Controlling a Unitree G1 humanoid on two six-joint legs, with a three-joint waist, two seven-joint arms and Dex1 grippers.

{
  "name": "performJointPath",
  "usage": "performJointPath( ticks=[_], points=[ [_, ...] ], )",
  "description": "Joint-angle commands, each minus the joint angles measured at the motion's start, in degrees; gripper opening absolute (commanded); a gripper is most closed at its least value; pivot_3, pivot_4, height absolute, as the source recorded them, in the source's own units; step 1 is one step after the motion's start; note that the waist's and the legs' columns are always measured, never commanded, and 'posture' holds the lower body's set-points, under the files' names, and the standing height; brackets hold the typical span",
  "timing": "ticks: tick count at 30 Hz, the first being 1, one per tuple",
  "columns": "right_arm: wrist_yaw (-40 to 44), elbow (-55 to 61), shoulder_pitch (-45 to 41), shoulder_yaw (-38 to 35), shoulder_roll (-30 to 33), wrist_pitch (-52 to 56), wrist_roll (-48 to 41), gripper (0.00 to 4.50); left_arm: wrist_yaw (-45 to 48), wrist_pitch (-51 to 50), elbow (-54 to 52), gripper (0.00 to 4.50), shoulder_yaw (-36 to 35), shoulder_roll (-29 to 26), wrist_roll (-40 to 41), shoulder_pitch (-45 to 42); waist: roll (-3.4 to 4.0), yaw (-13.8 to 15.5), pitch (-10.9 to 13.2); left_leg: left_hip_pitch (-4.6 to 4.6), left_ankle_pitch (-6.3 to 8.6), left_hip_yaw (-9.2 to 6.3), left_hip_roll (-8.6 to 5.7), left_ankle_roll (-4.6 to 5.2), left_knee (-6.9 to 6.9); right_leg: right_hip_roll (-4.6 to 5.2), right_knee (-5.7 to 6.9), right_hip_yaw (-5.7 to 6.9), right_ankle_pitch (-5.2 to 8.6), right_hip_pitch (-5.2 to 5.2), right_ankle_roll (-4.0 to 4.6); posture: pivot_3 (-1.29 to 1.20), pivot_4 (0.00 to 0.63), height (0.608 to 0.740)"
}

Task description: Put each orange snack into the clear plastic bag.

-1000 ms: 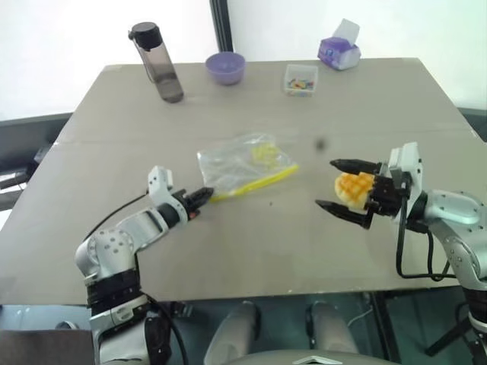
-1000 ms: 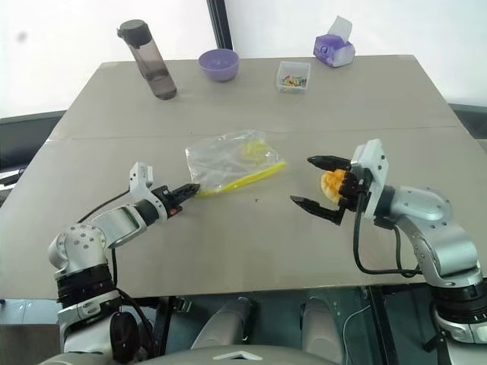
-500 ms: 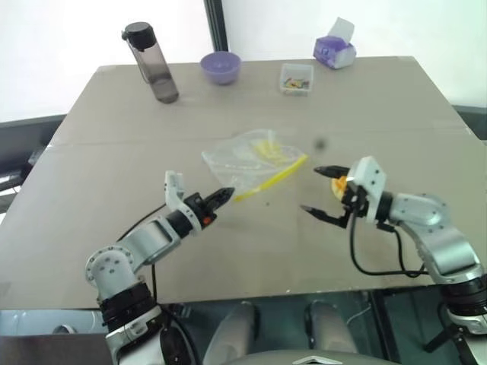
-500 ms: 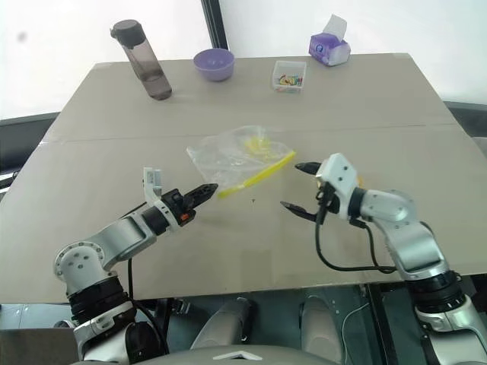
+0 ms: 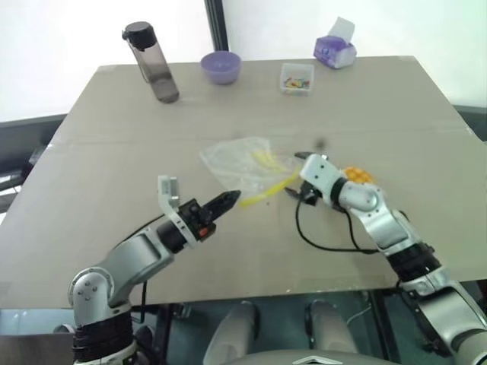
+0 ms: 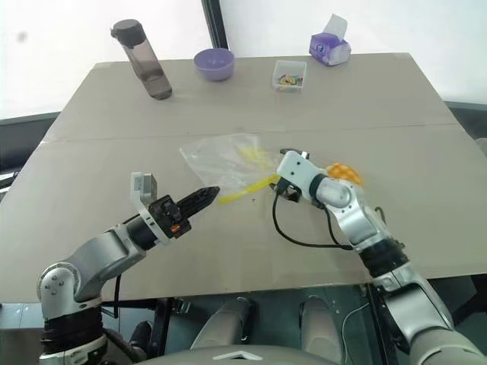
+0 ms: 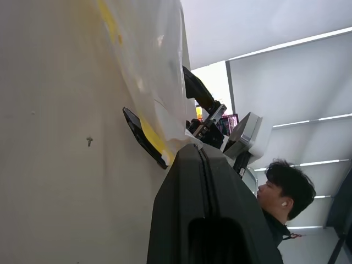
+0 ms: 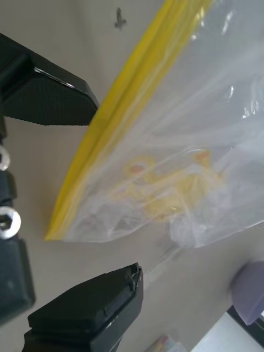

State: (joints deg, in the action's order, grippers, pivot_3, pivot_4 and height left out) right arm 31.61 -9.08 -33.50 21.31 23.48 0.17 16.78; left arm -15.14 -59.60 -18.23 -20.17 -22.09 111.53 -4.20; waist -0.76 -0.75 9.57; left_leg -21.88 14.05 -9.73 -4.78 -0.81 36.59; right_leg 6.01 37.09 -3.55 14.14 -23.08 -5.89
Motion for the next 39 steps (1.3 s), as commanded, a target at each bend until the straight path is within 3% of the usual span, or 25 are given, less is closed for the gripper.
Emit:
performJointPath(
  ticks=[1, 8, 15, 18, 22, 26, 32, 36, 39],
  points=[
    [-1.01, -0.35, -1.22, -1.36, 0.03, -3.07, 0.12, 3.15, 2.84, 2.45, -3.24, 0.00, 0.85, -1.41, 1.47, 0.95, 0.00, -0.02, 0.00, 0.00, 0.00, 0.00, -0.01, 0.00, 0.00, 0.00, -0.01, 0.00, 0.00, 0.00, 0.00, 0.00, 0.150, 0.740],
    [-1.01, -0.27, -0.93, -1.82, -0.32, -4.35, -0.52, 0.02, 5.82, 4.66, -3.73, 0.00, 2.65, -5.49, 1.47, 2.75, 0.00, -0.16, 0.00, -0.02, 0.00, 0.05, 0.00, 0.00, -0.04, -0.02, -0.01, -0.06, 0.00, -0.07, 0.00, 0.00, 0.150, 0.740],
    [-1.14, -0.24, -1.50, -2.14, -0.54, -4.92, -0.77, 0.02, 10.18, 5.71, -3.81, 0.00, 4.08, -10.38, -2.10, 2.49, 0.01, -0.16, 0.01, -0.03, 0.00, 0.07, 0.01, 0.00, -0.06, -0.04, 0.00, -0.09, 0.00, -0.09, 0.00, 0.00, 0.150, 0.740],
    [-1.99, -0.35, -2.63, -3.42, -0.93, -3.90, -1.16, 0.00, 13.94, 6.71, -3.09, 0.67, 3.42, -11.30, -6.74, 2.64, 0.01, -0.17, 0.01, -0.03, 0.00, 0.06, 0.01, 0.00, -0.07, -0.04, -0.01, -0.09, 0.00, -0.10, 0.00, 0.00, 0.150, 0.740],
    [-7.42, -1.09, -6.17, -6.20, -1.81, -1.01, 1.42, 0.00, 17.04, 10.62, -1.56, 2.11, 2.20, -11.74, -15.70, 0.75, 0.02, -0.23, 0.02, -0.03, 0.00, 0.12, 0.02, 0.00, -0.11, -0.05, 0.00, -0.15, 0.00, -0.16, 0.01, 0.00, 0.150, 0.740],
    [-10.57, -2.78, -10.37, -7.77, -2.78, 2.05, 2.51, 0.00, 19.88, 14.11, -6.23, 2.11, 1.06, -11.91, -19.10, -4.65, -0.01, -0.10, 0.04, -0.09, -0.01, 0.10, 0.02, -0.01, -0.11, -0.06, 0.00, -0.13, 0.00, -0.19, 0.01, 0.00, 0.150, 0.740],
    [-13.34, -1.54, -14.26, -3.93, -2.50, 12.38, 13.48, 0.00, 18.18, 19.47, -10.21, 2.11, 5.53, -10.30, -33.37, -15.94, -0.03, -0.13, 0.02, -0.45, -0.02, 0.10, -0.02, -0.02, -0.10, -0.02, -0.05, -0.13, -0.02, -0.50, 0.01, 0.00, 0.150, 0.740],
    [-12.18, -0.62, -14.92, -1.97, -4.01, 14.64, 15.38, 0.00, 23.70, 23.64, -13.72, 2.11, 18.15, -16.04, -58.43, -18.19, -0.03, -0.98, 0.03, -0.66, -0.02, 0.13, 0.00, -0.02, -0.16, -0.03, -0.05, -0.16, -0.02, -0.78, 0.02, 0.00, 0.150, 0.740],
    [-12.20, -0.19, -15.30, -1.54, -5.08, 15.84, 16.17, 0.00, 26.53, 26.33, -13.94, 2.11, 24.48, -17.57, -69.38, -19.19, -0.01, -1.68, 0.04, -0.83, -0.02, 0.18, -0.01, -0.02, -0.18, -0.03, -0.03, -0.19, -0.03, -0.97, 0.02, 0.00, 0.150, 0.740]
  ],
)
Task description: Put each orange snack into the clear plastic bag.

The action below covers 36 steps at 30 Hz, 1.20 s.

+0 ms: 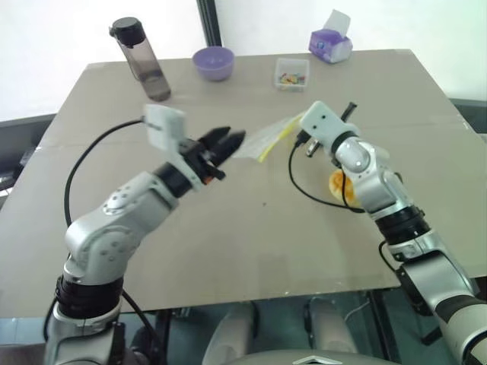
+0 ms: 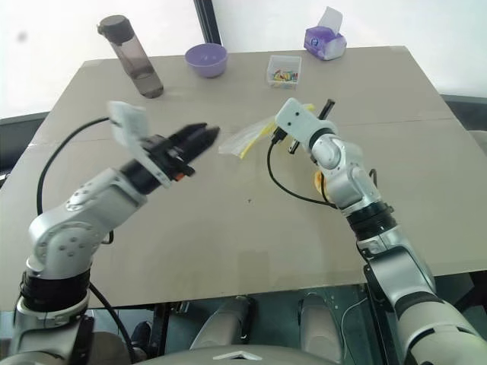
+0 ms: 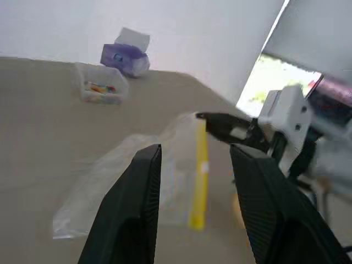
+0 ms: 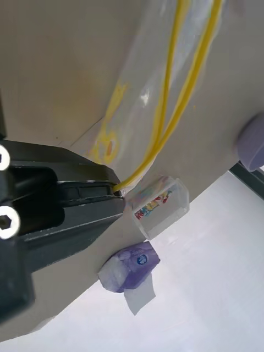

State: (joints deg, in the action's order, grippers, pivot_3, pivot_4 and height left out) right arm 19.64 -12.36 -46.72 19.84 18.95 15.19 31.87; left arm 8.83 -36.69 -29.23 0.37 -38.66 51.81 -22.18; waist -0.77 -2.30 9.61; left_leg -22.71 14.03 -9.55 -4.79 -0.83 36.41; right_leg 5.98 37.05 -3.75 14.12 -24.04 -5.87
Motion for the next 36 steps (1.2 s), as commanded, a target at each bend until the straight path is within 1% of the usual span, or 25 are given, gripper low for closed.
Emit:
performJointPath(
  ticks=[1, 3, 5, 8, 12, 14, 16, 19, 26, 36],
  points=[
    [-0.09, 3.26, -2.15, -0.02, -0.93, 1.18, 1.12, 0.00, 3.14, 4.25, -2.48, 2.11, 6.11, -1.99, -14.08, -1.42, 0.00, -0.19, 0.00, -0.02, 0.00, 0.00, 0.00, 0.00, 0.00, 0.00, -0.01, 0.00, 0.00, -0.01, 0.00, 0.00, 0.150, 0.740],
    [0.07, 3.57, -2.34, 0.06, -1.71, 1.90, 1.17, 0.00, 5.02, 6.57, -1.61, 2.11, 10.39, -4.40, -23.22, -1.31, 0.01, -0.30, 0.00, -0.01, 0.00, -0.02, 0.02, 0.00, 0.00, -0.02, 0.00, 0.00, 0.00, -0.03, 0.00, 0.00, 0.150, 0.740],
    [0.11, 3.76, -2.44, 0.30, -2.36, 2.17, 1.41, 0.00, 5.82, 8.55, -0.79, 2.11, 12.97, -5.14, -29.64, -1.60, 0.02, -0.28, 0.01, -0.01, 0.00, -0.01, 0.03, 0.00, -0.03, -0.03, 0.07, -0.01, 0.00, -0.08, 0.00, 0.00, 0.150, 0.740],
    [0.12, 4.12, -1.99, 1.09, -2.69, 1.53, 1.85, 0.00, 4.85, 9.56, 0.05, 2.11, 14.57, -5.01, -36.20, -2.19, 0.02, -0.16, 0.01, -0.03, -0.02, -0.03, 0.02, -0.03, -0.02, -0.03, 0.10, 0.00, 0.00, -0.10, 0.00, 0.00, 0.150, 0.740],
    [0.33, 4.63, -1.21, 1.76, -2.47, 1.00, 2.21, 0.00, 4.32, 10.95, 0.76, 2.11, 14.72, -2.32, -43.20, -1.99, 0.02, -0.15, 0.01, -0.04, -0.02, -0.04, 0.02, -0.03, -0.01, -0.03, 0.15, 0.00, 0.00, -0.11, 0.00, 0.00, 0.150, 0.740],
    [0.36, 4.73, -1.12, 1.82, -2.41, 1.01, 2.18, 0.00, 3.73, 9.91, 1.00, 2.11, 13.40, 0.72, -43.71, -1.63, 0.01, -0.12, 0.01, -0.05, -0.02, -0.05, 0.01, -0.03, 0.00, -0.02, 0.15, 0.01, 0.00, -0.11, 0.00, 0.00, 0.150, 0.740],
    [0.40, 4.78, -1.09, 1.81, -2.41, 1.04, 2.14, 0.00, 4.48, 9.31, 1.49, 2.11, 12.80, 1.94, -44.90, -1.32, 0.01, -0.17, 0.01, -0.05, -0.03, -0.06, 0.01, -0.03, 0.02, -0.02, 0.17, 0.01, 0.00, -0.11, 0.00, 0.00, 0.150, 0.740],
    [0.41, 4.79, -1.07, 1.78, -2.44, 1.02, 2.13, 0.00, 6.42, 8.27, 1.84, 2.11, 12.25, 2.08, -46.21, -0.61, 0.01, -0.30, 0.01, -0.05, -0.04, -0.04, 0.01, -0.05, 0.04, -0.02, 0.33, 0.00, 0.00, -0.18, 0.00, 0.00, 0.150, 0.740],
    [0.09, 4.41, -1.24, 1.91, -3.00, 0.87, 2.02, 0.00, 11.70, 5.25, 0.24, 2.11, 12.60, 2.82, -46.21, -0.23, 0.01, -0.23, 0.01, -0.05, -0.11, -0.08, 0.00, -0.15, 0.13, -0.03, 0.63, -0.01, 0.01, -0.25, 0.00, 0.00, 0.150, 0.740],
    [-0.08, 4.14, -1.14, 1.85, -3.42, 0.66, 2.15, 0.00, 13.53, 5.81, -1.41, 2.11, 11.85, 5.58, -47.61, -0.65, 0.01, -0.25, 0.01, -0.05, -0.11, -0.08, 0.00, -0.16, 0.15, -0.02, 0.65, -0.01, 0.01, -0.25, 0.01, 0.00, 0.150, 0.740]
  ],
)
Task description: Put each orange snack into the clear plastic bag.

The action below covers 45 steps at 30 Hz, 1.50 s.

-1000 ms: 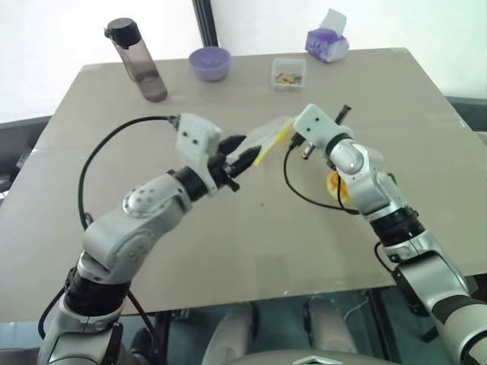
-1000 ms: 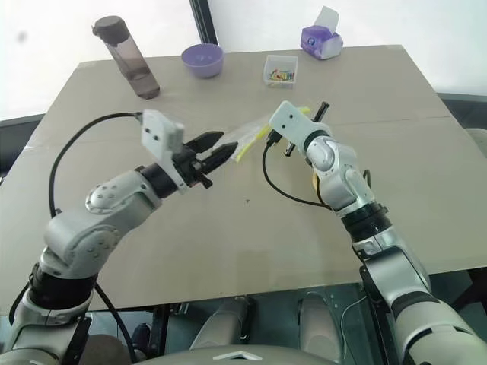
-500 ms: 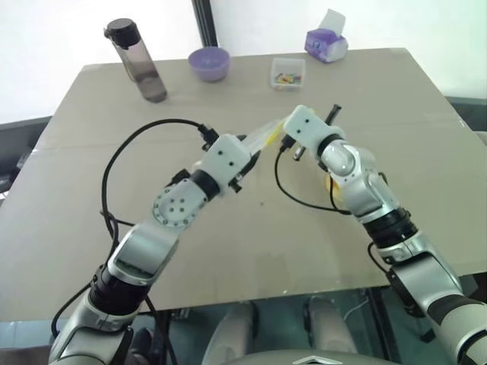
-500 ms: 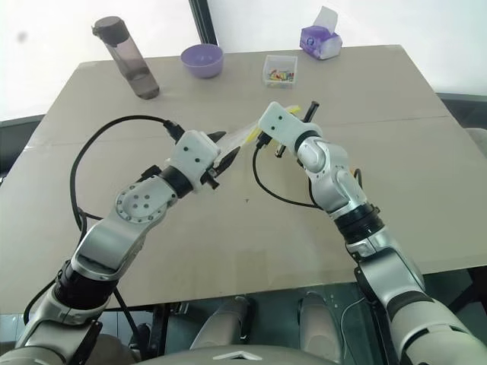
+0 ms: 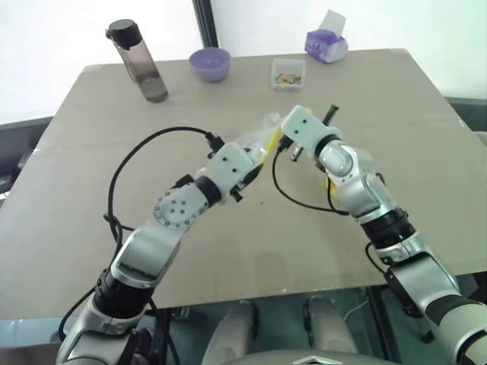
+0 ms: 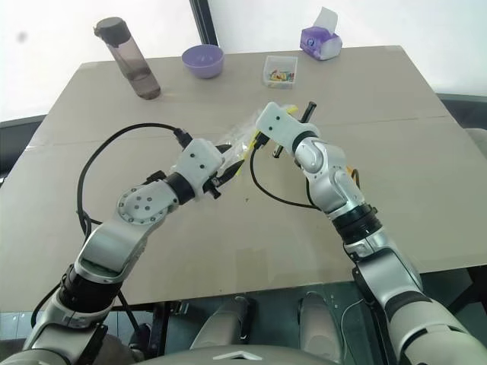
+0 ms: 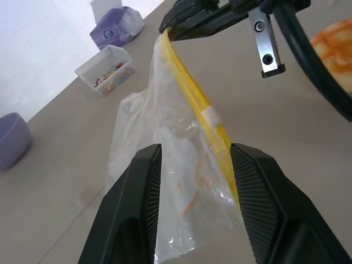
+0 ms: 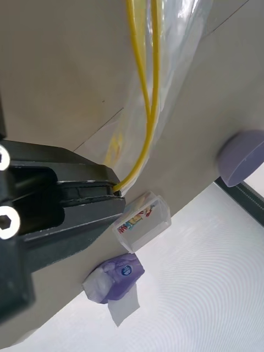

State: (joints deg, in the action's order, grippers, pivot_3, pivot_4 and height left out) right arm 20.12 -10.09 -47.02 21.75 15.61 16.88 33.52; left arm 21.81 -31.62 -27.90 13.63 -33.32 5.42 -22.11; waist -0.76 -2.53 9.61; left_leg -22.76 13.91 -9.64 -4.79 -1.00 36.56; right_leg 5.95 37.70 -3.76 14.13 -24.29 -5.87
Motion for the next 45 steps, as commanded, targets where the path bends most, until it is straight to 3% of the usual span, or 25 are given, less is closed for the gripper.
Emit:
performJointPath(
  ticks=[1, 15, 18, 20, 21, 25, 28, 31, 37, 45],
  points=[
    [-0.59, 1.85, -0.84, -0.07, -0.11, -1.03, 0.51, 0.00, 0.77, 0.35, -2.65, 2.11, -1.28, 0.25, -1.53, -0.55, 0.00, -0.03, 0.00, 0.00, 0.00, 0.00, 0.00, 0.00, 0.00, 0.00, 0.00, 0.00, 0.00, 0.00, 0.00, 0.00, 0.150, 0.740],
    [-0.75, 1.90, -0.90, 0.03, -0.41, -1.03, 0.50, 0.00, 1.99, -0.30, -1.89, 2.11, -1.67, 1.51, -3.96, 0.07, 0.00, -0.02, 0.00, 0.00, 0.00, 0.00, 0.00, -0.01, 0.01, 0.00, 0.04, 0.00, 0.00, 0.00, 0.00, 0.00, 0.150, 0.740],
    [-0.75, 1.93, -0.80, 0.06, -0.47, -1.02, 0.47, 0.00, 2.20, -0.26, -1.85, 1.26, -1.75, 1.82, -4.23, -0.04, 0.00, -0.03, 0.00, 0.00, 0.00, 0.00, 0.00, -0.01, 0.02, 0.00, 0.04, 0.00, 0.00, 0.00, 0.00, 0.00, 0.150, 0.740],
    [-0.72, 1.91, -0.65, -0.14, -0.71, -1.07, 0.02, 0.00, 2.35, -0.34, -1.79, 0.28, -1.80, 1.93, -4.40, 0.01, 0.00, -0.03, 0.00, 0.00, -0.01, 0.00, 0.00, -0.01, 0.02, 0.00, 0.04, 0.00, 0.00, 0.00, 0.00, 0.00, 0.150, 0.740],
    [-0.73, 1.87, -0.58, -0.29, -0.86, -1.12, -0.29, 0.00, 2.41, -0.36, -1.73, 0.07, -1.82, 1.96, -4.48, 0.04, 0.00, -0.04, 0.00, 0.00, -0.01, 0.00, 0.00, -0.01, 0.02, 0.00, 0.04, 0.00, 0.00, 0.00, 0.00, 0.00, 0.150, 0.740],
    [-0.24, 1.65, 0.07, -1.80, -2.23, -1.72, -3.58, 0.00, 2.58, -0.41, -1.46, 0.07, -1.78, 1.32, -5.51, 0.34, 0.00, -0.03, 0.00, 0.01, -0.01, 0.00, 0.00, -0.01, 0.02, -0.01, 0.06, 0.00, 0.00, -0.01, 0.00, 0.00, 0.150, 0.740],
    [4.78, 2.40, 1.10, -4.18, -3.32, -0.77, -10.24, 0.00, 2.41, -0.05, -0.98, 0.07, -1.84, 1.13, -6.38, 0.52, -0.01, -0.04, 0.00, 0.01, -0.01, -0.01, 0.01, -0.01, 0.03, -0.01, 0.06, 0.00, 0.00, 0.00, 0.00, 0.00, 0.150, 0.740],
    [11.16, 5.39, 2.70, -4.76, -2.15, -0.81, -15.56, 1.46, 2.23, 0.27, -0.80, 0.00, -2.02, 1.28, -7.10, 0.67, -0.01, 0.03, -0.01, 0.00, -0.01, -0.02, 0.00, -0.01, 0.04, 0.00, 0.05, 0.00, 0.00, 0.01, 0.00, 0.00, 0.150, 0.740],
    [11.45, 5.34, 3.10, -8.09, -0.60, 4.20, -18.06, 3.59, 3.68, 4.37, -0.20, 0.00, -2.97, -0.83, -8.55, 1.84, 0.00, -0.07, -0.01, 0.01, -0.01, -0.02, 0.00, -0.01, 0.09, -0.01, 0.12, 0.01, 0.00, 0.00, 0.00, 0.00, 0.150, 0.740],
    [17.12, 10.21, 3.87, -15.33, 0.38, 15.45, -30.00, 3.59, 5.88, 14.12, 3.63, 0.00, -5.98, -2.91, -8.83, 3.52, -0.01, 0.02, -0.01, 0.01, -0.01, -0.02, 0.00, -0.01, 0.09, 0.01, 0.12, 0.00, 0.00, 0.00, 0.00, 0.00, 0.150, 0.740]
  ],
)
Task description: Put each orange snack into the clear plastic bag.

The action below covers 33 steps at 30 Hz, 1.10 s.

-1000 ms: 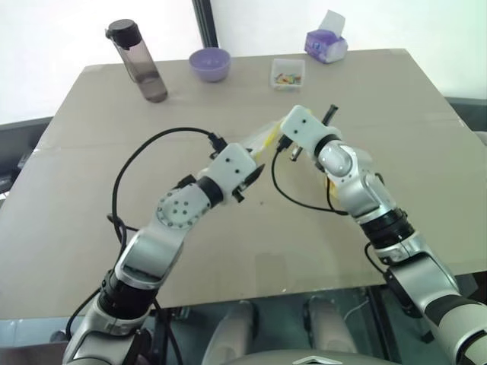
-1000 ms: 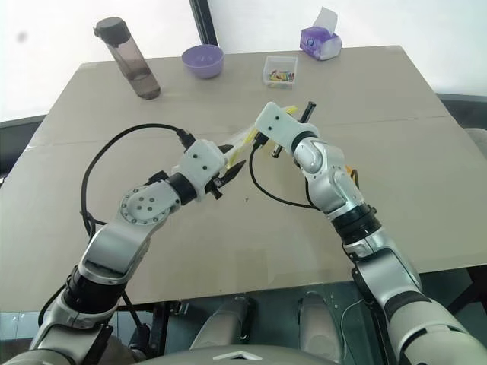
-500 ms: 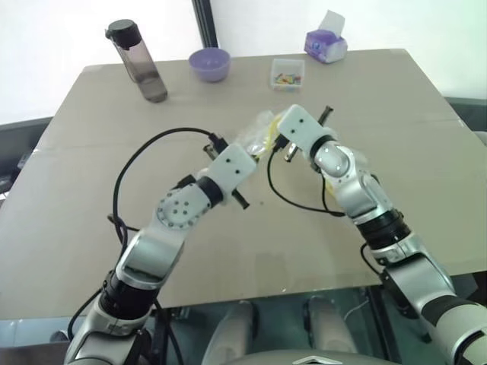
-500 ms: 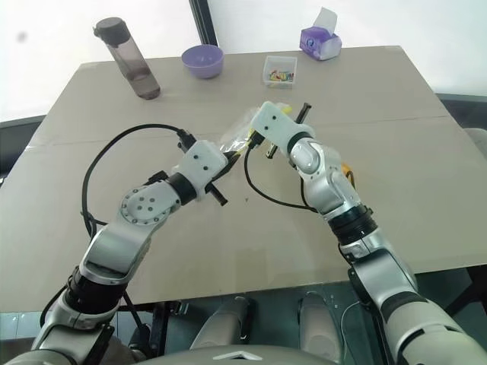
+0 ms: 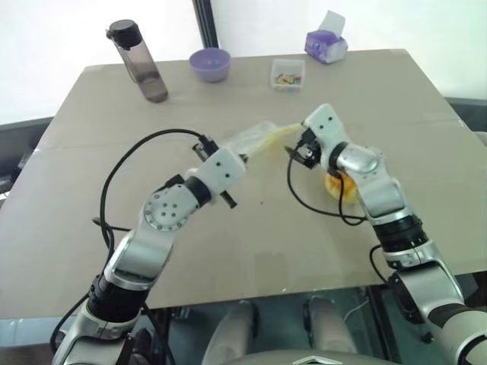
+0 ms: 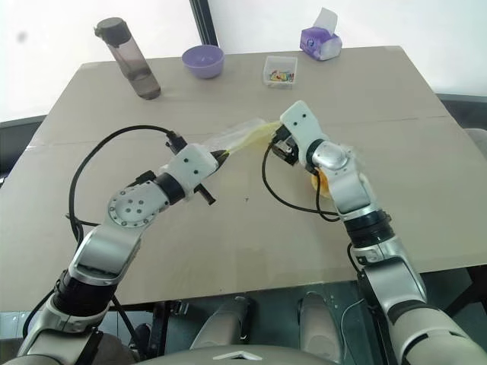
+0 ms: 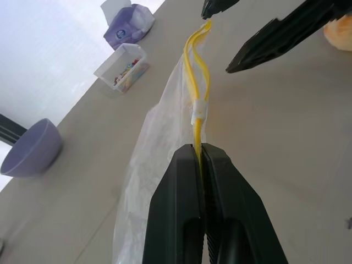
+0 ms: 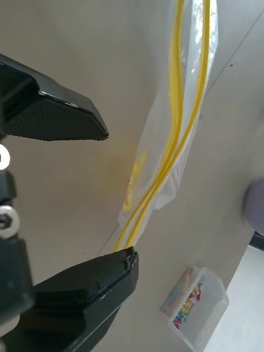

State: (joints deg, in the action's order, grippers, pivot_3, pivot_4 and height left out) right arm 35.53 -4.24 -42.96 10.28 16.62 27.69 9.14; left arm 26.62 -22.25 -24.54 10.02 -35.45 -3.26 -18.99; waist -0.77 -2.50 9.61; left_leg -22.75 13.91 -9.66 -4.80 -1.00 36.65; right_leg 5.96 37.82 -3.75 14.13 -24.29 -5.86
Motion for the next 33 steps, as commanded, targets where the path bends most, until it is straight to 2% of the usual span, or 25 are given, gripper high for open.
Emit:
performJointPath(
  ticks=[1, 4, 6, 7, 9, 11, 24, 29, 33],
  points=[
    [2.59, 5.57, -0.32, -5.43, -1.30, 7.22, -8.63, 3.59, 1.69, 6.56, 1.15, 0.00, -2.85, -1.24, -0.03, 0.79, 0.00, -0.05, 0.00, 0.00, 0.00, -0.01, 0.00, 0.00, 0.00, 0.00, 0.01, 0.00, 0.00, 0.00, 0.00, 0.00, 0.150, 0.740],
    [2.93, 7.82, -0.69, -8.51, -2.98, 12.18, -14.58, 2.74, 3.90, 12.17, 3.72, 0.00, -4.49, -1.76, 1.67, 1.60, 0.00, -0.06, 0.00, 0.00, 0.00, -0.02, 0.03, 0.00, -0.01, -0.01, 0.02, 0.00, 0.00, -0.01, 0.00, 0.00, 0.150, 0.740],
    [2.93, 8.90, -0.69, -9.02, -3.74, 14.24, -17.06, 1.81, 5.30, 15.12, 5.15, 0.00, -6.25, -1.02, 4.41, 2.22, 0.00, 0.00, 0.00, 0.00, 0.00, -0.03, 0.02, 0.00, 0.00, 0.00, 0.02, 0.00, 0.00, -0.01, 0.00, 0.00, 0.150, 0.740],
    [2.80, 9.59, -0.69, -9.17, -4.23, 15.35, -18.38, 1.54, 6.28, 16.39, 5.69, 0.00, -6.78, -1.04, 5.37, 2.53, 0.00, -0.01, 0.00, 0.00, 0.00, -0.02, 0.01, 0.00, 0.00, 0.01, 0.01, 0.00, 0.00, 0.00, 0.00, 0.00, 0.150, 0.740],
    [2.95, 11.39, -0.69, -9.22, -5.52, 17.76, -21.48, 0.50, 7.52, 18.17, 7.02, 0.00, -7.53, -1.31, 6.10, 3.01, 0.01, -0.02, 0.00, 0.00, 0.00, -0.04, 0.01, 0.00, 0.00, 0.02, 0.02, 0.00, 0.00, -0.01, 0.00, 0.00, 0.150, 0.740],
    [3.39, 13.42, -0.25, -8.17, -6.28, 19.64, -23.68, 0.06, 8.42, 19.08, 8.05, 0.00, -7.80, -1.23, 6.60, 2.82, 0.01, -0.07, 0.00, 0.00, 0.00, -0.04, 0.01, 0.00, 0.00, 0.02, 0.03, 0.00, 0.00, -0.02, 0.00, 0.00, 0.150, 0.740],
    [1.03, 13.72, 1.14, -3.60, -5.88, 20.57, -26.51, 0.06, 9.12, 20.22, 8.36, 0.00, -7.59, 0.56, 6.52, 2.11, 0.02, -0.07, -0.01, 0.00, 0.00, -0.05, 0.00, 0.01, 0.03, 0.02, 0.06, 0.01, 0.00, -0.02, 0.00, 0.00, 0.150, 0.740],
    [-0.67, 11.10, 0.87, -3.40, -5.35, 19.64, -25.69, 0.06, 8.92, 20.26, 8.30, 0.00, -8.00, 1.08, 6.73, 2.34, 0.01, -0.07, -0.01, 0.00, 0.00, -0.05, 0.00, 0.01, 0.03, 0.02, 0.07, 0.01, 0.00, -0.02, 0.00, 0.00, 0.150, 0.740],
    [0.19, 12.84, 0.83, -5.34, -6.19, 19.76, -29.07, 0.06, 8.69, 20.91, 9.36, 0.00, -8.46, 0.74, 5.60, 2.71, 0.01, -0.12, -0.01, 0.00, 0.00, -0.05, 0.00, 0.01, 0.04, 0.01, 0.07, 0.01, 0.00, -0.03, 0.00, 0.00, 0.150, 0.740]
  ],
)
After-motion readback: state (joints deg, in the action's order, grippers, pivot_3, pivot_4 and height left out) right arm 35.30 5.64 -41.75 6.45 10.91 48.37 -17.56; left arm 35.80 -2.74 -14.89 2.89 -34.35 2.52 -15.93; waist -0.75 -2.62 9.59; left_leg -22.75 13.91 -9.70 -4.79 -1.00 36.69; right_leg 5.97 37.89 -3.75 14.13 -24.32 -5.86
